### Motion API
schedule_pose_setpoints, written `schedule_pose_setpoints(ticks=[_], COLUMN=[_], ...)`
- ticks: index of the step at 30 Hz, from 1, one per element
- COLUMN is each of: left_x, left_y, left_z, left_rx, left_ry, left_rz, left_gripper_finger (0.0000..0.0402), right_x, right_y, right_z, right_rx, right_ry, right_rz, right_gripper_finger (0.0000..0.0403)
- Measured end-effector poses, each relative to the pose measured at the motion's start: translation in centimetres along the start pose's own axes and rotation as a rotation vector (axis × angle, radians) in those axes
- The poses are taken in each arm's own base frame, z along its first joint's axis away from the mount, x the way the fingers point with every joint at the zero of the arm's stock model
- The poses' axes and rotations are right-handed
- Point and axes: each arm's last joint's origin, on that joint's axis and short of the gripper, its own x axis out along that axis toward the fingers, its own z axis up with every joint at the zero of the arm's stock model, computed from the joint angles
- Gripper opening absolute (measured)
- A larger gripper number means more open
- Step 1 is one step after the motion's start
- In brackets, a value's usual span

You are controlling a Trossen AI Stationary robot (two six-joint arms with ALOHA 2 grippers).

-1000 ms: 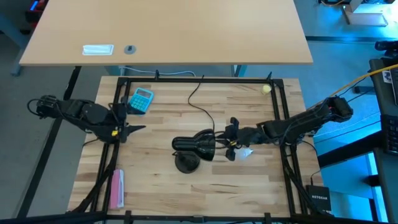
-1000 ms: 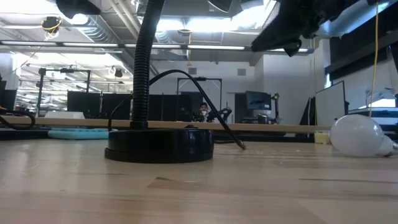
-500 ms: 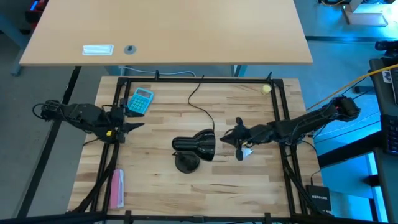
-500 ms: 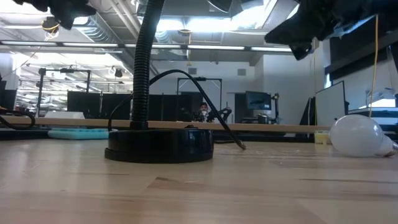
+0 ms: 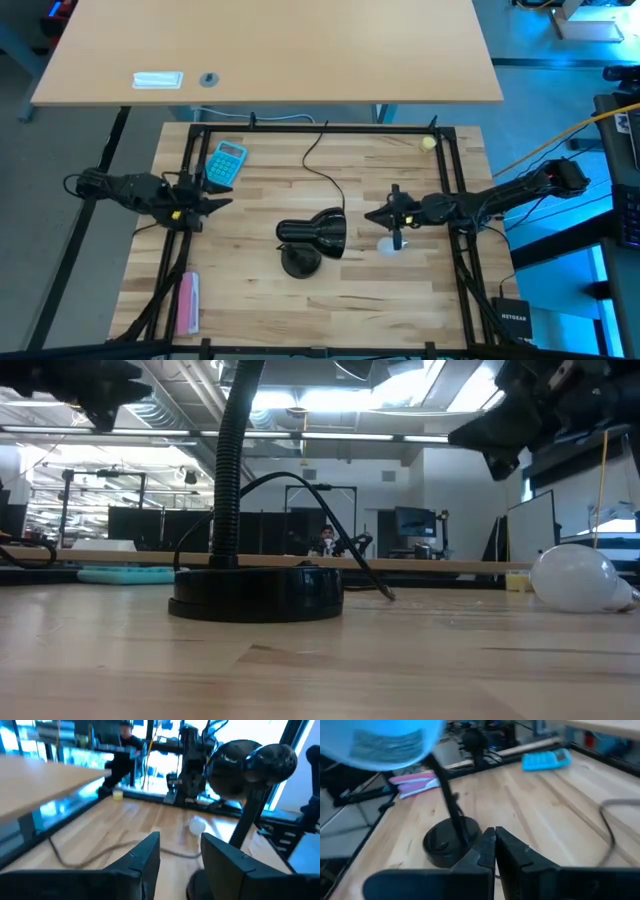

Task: Screw lightbulb
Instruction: Return to Home Position

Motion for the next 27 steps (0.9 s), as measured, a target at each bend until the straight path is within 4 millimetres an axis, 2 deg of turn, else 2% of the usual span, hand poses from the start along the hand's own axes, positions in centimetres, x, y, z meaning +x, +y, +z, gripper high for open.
schedule_pose_setpoints(ticks=[5,8,16,24,27], left_x=[1.6,2.0,1.9,2.0,2.1], left_y=[-0.4,-0.4,0.2,0.4,0.5], left_z=[-2.7,-4.0,-4.7,-4.7,-4.9], left_rx=[0.076,0.114,0.102,0.093,0.083], left_ry=[-0.067,-0.088,-0.148,-0.141,-0.118], left_rz=[-0.032,-0.09,-0.097,-0.128,-0.122], left_gripper_finger=[0.0132,0.0132,0.0132,0.0133,0.0133], right_x=[-0.5,-1.3,-3.5,-5.1,-5.5], right_y=[-0.6,-1.6,-4.3,-5.0,-4.9], right_z=[1.1,1.1,-0.3,-1.9,-1.9], right_rx=[-0.1,-0.117,-0.078,-0.039,-0.033], right_ry=[-0.095,-0.14,-0.216,-0.275,-0.298], right_rz=[0.108,0.193,0.115,0.098,0.117], right_gripper_finger=[0.0014,0.0014,0.0014,0.0014,0.0014])
